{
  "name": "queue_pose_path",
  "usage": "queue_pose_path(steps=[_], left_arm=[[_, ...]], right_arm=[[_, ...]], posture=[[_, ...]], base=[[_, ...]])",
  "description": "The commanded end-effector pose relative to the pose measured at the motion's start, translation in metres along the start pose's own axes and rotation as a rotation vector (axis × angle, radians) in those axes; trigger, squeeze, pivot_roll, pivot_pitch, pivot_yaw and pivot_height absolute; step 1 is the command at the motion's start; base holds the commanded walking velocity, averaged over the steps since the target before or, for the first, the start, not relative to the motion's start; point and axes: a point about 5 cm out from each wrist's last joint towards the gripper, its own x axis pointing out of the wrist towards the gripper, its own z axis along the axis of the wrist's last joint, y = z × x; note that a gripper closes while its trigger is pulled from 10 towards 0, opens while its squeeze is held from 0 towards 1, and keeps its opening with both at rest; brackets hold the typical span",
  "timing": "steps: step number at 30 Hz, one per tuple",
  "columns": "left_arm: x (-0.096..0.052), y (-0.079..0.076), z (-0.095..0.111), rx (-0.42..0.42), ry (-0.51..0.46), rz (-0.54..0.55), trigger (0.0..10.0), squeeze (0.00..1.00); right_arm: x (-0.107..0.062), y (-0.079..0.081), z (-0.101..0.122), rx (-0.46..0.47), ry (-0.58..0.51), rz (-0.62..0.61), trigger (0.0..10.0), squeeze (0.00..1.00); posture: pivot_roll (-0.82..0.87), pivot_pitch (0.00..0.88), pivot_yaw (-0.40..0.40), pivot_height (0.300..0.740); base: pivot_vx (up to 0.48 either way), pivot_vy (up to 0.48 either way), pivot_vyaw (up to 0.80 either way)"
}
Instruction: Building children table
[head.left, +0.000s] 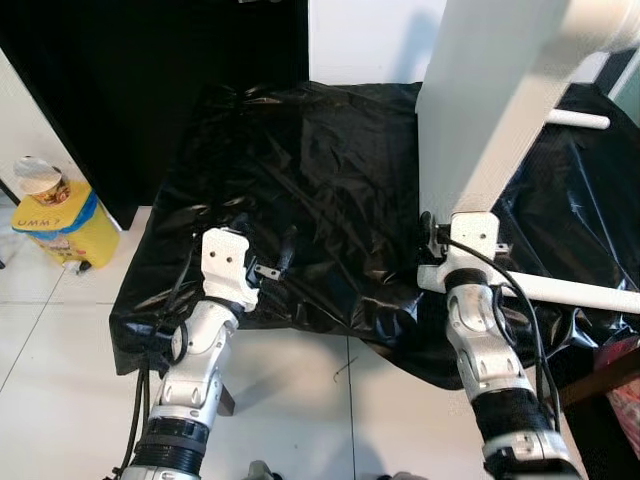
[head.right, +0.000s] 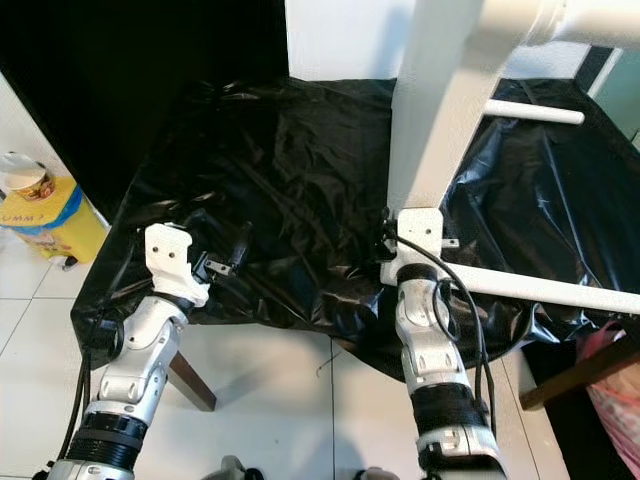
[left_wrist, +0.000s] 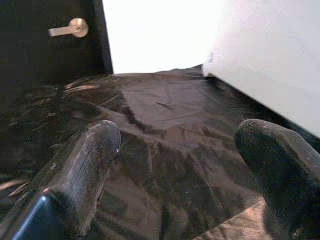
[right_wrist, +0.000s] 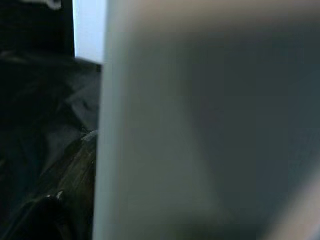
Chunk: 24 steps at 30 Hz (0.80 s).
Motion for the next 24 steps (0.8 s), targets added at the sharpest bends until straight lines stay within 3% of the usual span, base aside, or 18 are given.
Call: queue_pose_path(steps=[1, 13, 14, 15, 16, 17, 24], left_arm=[[-0.004, -0.001, -0.002, 0.0, 0.014, -0.004, 10.0, 0.0], [-0.005, 0.001, 0.0, 0.002, 0.013, -0.003, 10.0, 0.0], [-0.005, 0.002, 0.0, 0.002, 0.012, -0.002, 10.0, 0.0], [-0.005, 0.002, 0.0, 0.003, 0.012, -0.002, 10.0, 0.0], [-0.005, 0.002, 0.0, 0.003, 0.012, -0.002, 10.0, 0.0], [-0.005, 0.002, 0.001, 0.003, 0.012, -0.001, 10.0, 0.0], [-0.006, 0.004, 0.001, 0.004, 0.012, 0.006, 10.0, 0.0]], right_arm=[[0.001, 0.0, -0.004, 0.012, 0.014, -0.018, 10.0, 0.0], [0.008, 0.01, -0.007, 0.047, 0.018, -0.007, 10.0, 0.0], [0.009, 0.013, -0.008, 0.058, 0.02, 0.013, 4.3, 0.0], [0.01, 0.015, -0.008, 0.066, 0.018, 0.028, 2.8, 0.0], [0.01, 0.015, -0.008, 0.066, 0.018, 0.028, 2.8, 0.0], [0.012, 0.018, -0.007, 0.075, 0.012, 0.046, 0.0, 0.0], [0.014, 0.028, -0.005, 0.099, -0.003, 0.097, 0.0, 0.0]], posture=[[0.01, 0.089, 0.005, 0.74], [0.01, 0.089, 0.009, 0.74], [0.01, 0.089, 0.01, 0.74], [0.01, 0.088, 0.009, 0.74], [0.01, 0.088, 0.009, 0.74], [0.01, 0.088, 0.009, 0.74], [0.02, 0.086, 0.007, 0.74]], base=[[0.0, 0.0, 0.0], [0.0, 0.0, 0.0], [0.0, 0.0, 0.0], [0.0, 0.0, 0.0], [0.0, 0.0, 0.0], [0.0, 0.0, 0.0], [0.0, 0.0, 0.0]])
